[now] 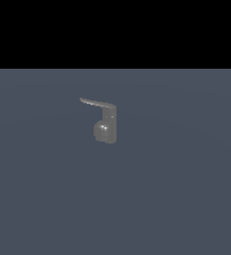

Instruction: Turn on the faucet by rotating a designated handle.

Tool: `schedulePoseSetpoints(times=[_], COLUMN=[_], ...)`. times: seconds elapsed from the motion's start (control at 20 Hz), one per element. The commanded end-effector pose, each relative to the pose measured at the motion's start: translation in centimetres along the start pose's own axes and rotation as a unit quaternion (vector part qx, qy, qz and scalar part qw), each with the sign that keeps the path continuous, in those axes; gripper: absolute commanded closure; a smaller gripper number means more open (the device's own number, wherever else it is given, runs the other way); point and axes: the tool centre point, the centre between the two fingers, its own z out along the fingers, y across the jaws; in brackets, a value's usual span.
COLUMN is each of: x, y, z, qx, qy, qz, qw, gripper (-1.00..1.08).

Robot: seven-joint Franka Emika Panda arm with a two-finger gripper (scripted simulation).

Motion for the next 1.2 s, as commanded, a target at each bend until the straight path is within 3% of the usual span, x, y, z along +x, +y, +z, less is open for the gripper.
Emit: schedulePoseSetpoints(times=[0.0, 0.6, 0.85, 1.15], x=[0.5, 6.1, 9.8, 14.1], y=[-0.1, -1.7, -2.8, -4.2], z=[0.1, 1.6, 3.2, 5.8], qx=[0.004, 0.048, 0.068, 0.082], qy=[-0.001, -0.018, -0.034, -0.053], qz=[0.007, 0.093, 0.156, 0.235], qw=[1.0000, 0.9943, 0.9848, 0.9670], gripper=[1.08, 1.08, 1.08, 1.08])
